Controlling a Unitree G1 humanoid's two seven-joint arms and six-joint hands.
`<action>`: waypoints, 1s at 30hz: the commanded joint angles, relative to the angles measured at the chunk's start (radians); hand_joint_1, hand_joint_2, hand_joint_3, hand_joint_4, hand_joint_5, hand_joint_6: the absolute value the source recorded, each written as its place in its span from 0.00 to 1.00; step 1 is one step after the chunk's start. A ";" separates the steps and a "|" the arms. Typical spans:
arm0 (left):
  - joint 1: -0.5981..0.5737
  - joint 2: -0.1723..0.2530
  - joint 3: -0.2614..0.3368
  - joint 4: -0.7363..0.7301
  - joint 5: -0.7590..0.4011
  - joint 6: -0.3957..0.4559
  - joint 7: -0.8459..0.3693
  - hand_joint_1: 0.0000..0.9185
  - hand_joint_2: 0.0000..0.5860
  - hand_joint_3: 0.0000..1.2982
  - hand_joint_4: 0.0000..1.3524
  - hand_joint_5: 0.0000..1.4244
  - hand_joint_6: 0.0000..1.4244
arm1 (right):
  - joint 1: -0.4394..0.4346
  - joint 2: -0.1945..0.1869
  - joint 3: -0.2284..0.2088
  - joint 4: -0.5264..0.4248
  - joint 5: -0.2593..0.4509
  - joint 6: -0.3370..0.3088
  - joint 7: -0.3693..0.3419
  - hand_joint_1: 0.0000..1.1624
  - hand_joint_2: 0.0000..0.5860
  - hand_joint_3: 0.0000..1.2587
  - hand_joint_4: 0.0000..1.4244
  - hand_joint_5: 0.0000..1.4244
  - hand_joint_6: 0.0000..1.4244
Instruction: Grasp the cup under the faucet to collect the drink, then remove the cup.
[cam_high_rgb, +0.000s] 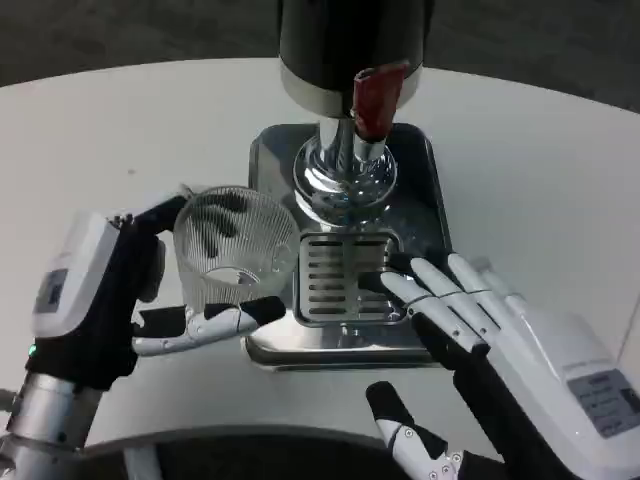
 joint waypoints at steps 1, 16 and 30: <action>-0.086 0.016 -0.042 0.103 0.031 -0.025 0.082 0.58 0.19 0.72 0.78 0.87 0.95 | 0.016 0.000 -0.017 -0.014 0.008 -0.003 -0.004 0.28 0.86 0.13 0.05 0.02 0.02; -0.369 -0.019 -0.245 0.505 0.132 -0.030 0.299 0.59 0.18 0.72 0.79 0.87 0.96 | 0.037 0.004 -0.046 -0.021 0.019 -0.011 -0.013 0.28 0.85 0.13 0.06 0.03 0.03; -0.520 -0.088 -0.406 0.745 0.167 0.007 0.408 0.60 0.18 0.73 0.79 0.87 0.97 | 0.017 0.002 -0.054 -0.010 0.033 -0.011 -0.013 0.28 0.85 0.14 0.07 0.04 0.03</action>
